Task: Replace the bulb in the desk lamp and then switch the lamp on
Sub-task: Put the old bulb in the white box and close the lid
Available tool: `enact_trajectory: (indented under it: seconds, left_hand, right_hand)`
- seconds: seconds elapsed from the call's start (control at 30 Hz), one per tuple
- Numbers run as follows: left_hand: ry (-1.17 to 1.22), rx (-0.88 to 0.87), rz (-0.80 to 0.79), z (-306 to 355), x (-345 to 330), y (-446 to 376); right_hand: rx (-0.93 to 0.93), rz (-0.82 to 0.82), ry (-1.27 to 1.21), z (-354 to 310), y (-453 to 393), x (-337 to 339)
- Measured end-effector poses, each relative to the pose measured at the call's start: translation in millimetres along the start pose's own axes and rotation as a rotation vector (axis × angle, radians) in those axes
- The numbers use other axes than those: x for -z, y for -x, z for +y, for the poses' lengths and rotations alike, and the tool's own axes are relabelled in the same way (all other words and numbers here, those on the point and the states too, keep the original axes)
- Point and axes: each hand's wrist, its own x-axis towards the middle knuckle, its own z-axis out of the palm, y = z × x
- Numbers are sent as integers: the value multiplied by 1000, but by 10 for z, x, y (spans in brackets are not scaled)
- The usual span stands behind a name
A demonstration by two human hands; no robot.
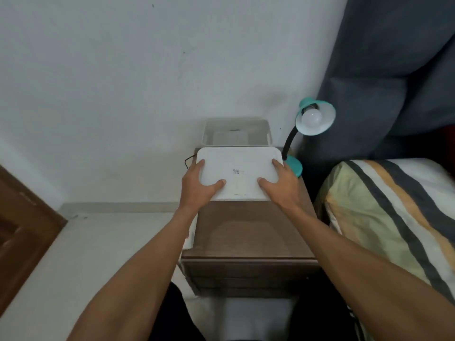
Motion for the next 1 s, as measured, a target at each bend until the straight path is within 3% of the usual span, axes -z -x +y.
enact_trajectory:
  seconds: [0.33,1.0]
  left_hand:
    - [-152,129,-147,-616,-363,1081]
    - [-514,78,-260,-856,-597,1248]
  right_hand:
    - [-152,-109,93,788,927,-258]
    - [-87,-142,362,1124,1037,-607]
